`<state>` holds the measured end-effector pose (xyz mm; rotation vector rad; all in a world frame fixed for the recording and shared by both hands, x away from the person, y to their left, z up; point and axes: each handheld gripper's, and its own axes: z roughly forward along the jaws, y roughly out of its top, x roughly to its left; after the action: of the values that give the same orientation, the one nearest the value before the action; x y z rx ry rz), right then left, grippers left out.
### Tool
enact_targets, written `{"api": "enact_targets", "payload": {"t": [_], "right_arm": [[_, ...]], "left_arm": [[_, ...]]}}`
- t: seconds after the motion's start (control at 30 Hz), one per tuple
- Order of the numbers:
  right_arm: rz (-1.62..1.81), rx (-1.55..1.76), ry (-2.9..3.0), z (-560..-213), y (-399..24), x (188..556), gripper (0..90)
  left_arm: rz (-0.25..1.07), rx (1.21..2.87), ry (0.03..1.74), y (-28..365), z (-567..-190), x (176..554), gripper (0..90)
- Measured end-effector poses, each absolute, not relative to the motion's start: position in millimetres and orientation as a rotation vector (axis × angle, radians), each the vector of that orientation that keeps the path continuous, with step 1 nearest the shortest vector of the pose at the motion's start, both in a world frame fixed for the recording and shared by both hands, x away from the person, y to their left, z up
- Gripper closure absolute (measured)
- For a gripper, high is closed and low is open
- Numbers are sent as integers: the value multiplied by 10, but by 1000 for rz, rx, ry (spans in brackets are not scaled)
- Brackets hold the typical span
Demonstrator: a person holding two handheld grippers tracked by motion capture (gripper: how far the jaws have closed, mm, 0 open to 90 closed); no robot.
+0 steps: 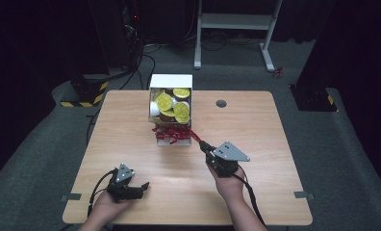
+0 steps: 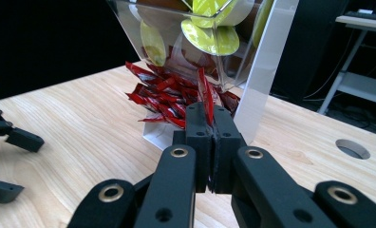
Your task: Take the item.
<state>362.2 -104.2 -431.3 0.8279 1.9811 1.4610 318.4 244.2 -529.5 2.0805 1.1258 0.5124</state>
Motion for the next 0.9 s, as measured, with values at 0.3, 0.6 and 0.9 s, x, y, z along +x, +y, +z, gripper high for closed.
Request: {"api": "enact_targets", "payload": {"t": [0.3, 0.6, 0.9], "right_arm": [[1469, 812, 1975, -4274, -1073, 3554, 889], [1452, 817, 1972, -4278, -1130, 3538, 889], [1452, 840, 1945, -4250, -1217, 3539, 889]], "left_arm": [[507, 2083, 1120, 2444, -5295, 3189, 160], [504, 2085, 1117, 2444, -5295, 3191, 156], [502, 2086, 1115, 2444, -5296, 3192, 154]]}}
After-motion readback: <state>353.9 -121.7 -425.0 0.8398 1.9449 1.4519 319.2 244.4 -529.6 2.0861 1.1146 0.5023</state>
